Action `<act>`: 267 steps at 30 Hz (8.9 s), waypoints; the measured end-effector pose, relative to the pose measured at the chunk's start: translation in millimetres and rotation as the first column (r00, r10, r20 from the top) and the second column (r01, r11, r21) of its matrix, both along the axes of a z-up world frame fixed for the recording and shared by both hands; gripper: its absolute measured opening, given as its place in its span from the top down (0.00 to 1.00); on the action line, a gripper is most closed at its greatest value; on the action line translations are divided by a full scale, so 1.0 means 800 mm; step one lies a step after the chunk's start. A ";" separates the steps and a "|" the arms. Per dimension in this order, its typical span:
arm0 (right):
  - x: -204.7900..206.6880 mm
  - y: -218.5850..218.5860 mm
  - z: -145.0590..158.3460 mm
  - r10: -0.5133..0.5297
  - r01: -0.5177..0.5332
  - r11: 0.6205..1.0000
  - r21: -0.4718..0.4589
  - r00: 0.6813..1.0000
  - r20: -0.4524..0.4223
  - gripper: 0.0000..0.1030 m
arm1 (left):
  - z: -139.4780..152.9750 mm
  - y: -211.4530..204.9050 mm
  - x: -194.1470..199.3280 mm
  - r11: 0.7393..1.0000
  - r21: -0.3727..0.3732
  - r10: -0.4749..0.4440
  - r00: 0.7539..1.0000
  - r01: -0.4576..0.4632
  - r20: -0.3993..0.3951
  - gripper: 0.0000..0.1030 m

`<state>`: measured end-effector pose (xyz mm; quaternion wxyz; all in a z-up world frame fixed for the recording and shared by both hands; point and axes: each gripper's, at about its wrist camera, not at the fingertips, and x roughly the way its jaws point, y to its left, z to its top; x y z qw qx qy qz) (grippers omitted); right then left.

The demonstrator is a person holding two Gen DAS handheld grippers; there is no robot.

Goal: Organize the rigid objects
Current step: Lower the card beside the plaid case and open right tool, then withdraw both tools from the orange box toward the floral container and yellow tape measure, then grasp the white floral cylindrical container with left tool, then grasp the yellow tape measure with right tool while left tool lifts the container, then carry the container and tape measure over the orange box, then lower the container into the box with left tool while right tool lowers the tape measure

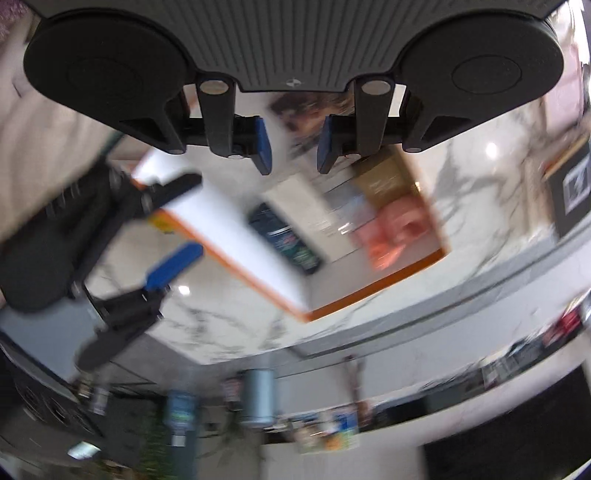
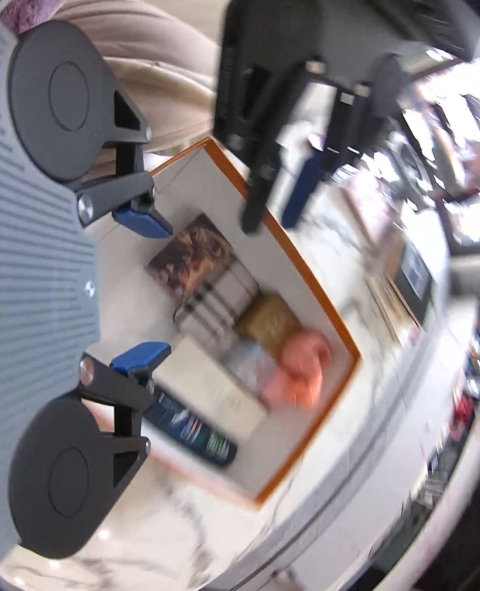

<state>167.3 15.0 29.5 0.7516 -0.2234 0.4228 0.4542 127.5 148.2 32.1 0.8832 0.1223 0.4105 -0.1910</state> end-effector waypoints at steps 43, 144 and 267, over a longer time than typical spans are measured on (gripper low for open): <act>0.004 -0.316 -0.123 -0.686 0.712 0.686 0.149 0.702 -0.193 0.61 | -0.186 -0.249 0.028 0.629 -0.081 0.716 0.617 -0.773 -0.327 0.32; 0.139 -0.292 -0.170 -0.681 0.723 0.634 0.276 0.691 -0.245 0.45 | -0.155 -0.274 0.126 0.948 -0.050 0.302 0.935 -0.316 -0.184 0.52; 0.052 0.116 -0.146 0.486 -0.463 0.602 -0.651 0.859 -0.161 0.47 | -0.142 0.063 0.064 0.746 -0.480 0.378 0.887 -0.461 -0.265 0.43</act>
